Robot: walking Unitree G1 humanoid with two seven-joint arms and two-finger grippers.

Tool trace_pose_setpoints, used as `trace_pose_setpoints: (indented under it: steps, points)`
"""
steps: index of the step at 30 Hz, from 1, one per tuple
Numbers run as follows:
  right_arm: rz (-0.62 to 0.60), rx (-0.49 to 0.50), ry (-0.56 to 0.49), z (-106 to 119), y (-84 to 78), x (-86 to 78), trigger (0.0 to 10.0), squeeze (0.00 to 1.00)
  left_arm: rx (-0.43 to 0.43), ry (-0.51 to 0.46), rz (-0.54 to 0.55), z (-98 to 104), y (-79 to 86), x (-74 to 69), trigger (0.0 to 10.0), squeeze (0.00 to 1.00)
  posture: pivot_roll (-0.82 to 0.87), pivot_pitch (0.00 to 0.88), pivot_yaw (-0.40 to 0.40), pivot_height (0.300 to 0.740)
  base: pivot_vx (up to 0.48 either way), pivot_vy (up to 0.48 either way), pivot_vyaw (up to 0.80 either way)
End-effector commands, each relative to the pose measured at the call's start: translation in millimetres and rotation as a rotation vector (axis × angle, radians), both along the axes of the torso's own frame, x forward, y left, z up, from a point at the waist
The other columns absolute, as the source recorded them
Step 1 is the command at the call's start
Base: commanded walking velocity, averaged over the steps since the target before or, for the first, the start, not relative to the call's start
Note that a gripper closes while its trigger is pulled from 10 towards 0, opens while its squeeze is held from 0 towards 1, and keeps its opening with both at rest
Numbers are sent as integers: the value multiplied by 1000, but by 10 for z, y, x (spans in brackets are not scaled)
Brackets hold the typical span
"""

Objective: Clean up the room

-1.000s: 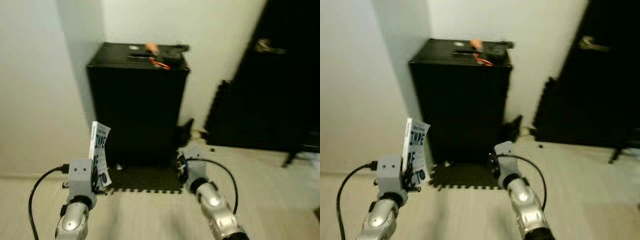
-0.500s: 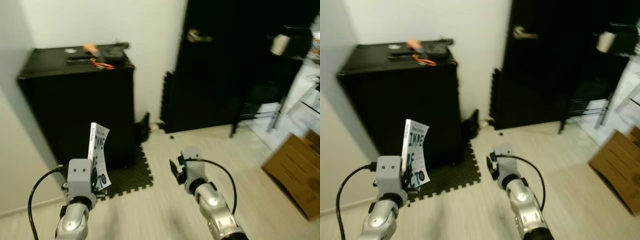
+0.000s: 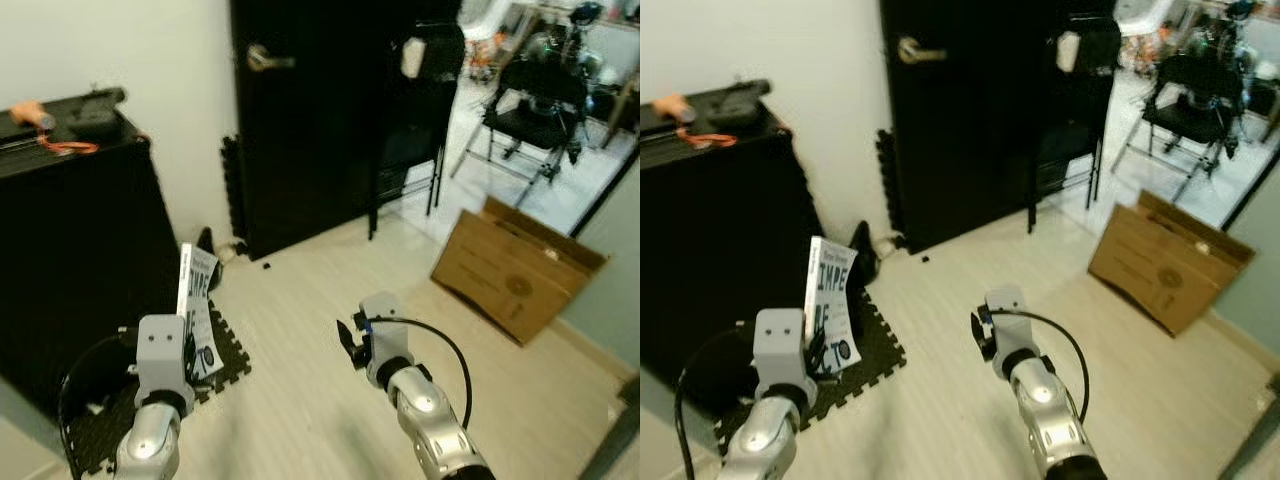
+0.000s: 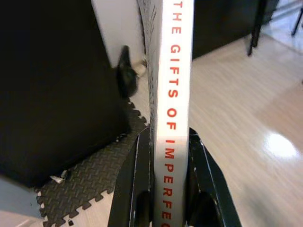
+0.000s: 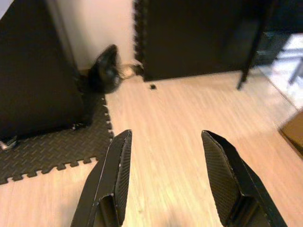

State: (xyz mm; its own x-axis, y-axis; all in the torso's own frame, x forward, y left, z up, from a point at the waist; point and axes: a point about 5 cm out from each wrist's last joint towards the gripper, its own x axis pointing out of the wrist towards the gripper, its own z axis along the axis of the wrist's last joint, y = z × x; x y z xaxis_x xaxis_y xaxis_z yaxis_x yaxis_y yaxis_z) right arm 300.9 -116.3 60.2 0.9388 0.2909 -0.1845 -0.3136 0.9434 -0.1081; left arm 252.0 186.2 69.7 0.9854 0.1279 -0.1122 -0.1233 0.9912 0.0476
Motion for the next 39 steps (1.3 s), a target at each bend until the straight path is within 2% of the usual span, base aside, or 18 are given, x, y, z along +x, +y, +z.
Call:
trace_pose_setpoints:
  steps: [1,17,28,39]
  points:
    - [-7,-12,3,-2,-29,0,10000,0,15,-17,-8,39,-16,12,10000,0,-46,78,-7,740,0,0,-800]
    - [-44,-16,10,-8,-108,4,10000,0,21,3,-11,11,-18,16,10000,0,-51,79,-8,740,0,0,-800]
    - [-65,-20,26,-50,-135,-23,10000,0,33,-1,-18,10,8,-33,10000,0,-35,72,-18,740,0,0,-800]
    - [-89,-27,32,-60,-180,-31,10000,0,29,-23,-25,60,-15,13,10000,0,-41,71,-18,740,0,0,-800]
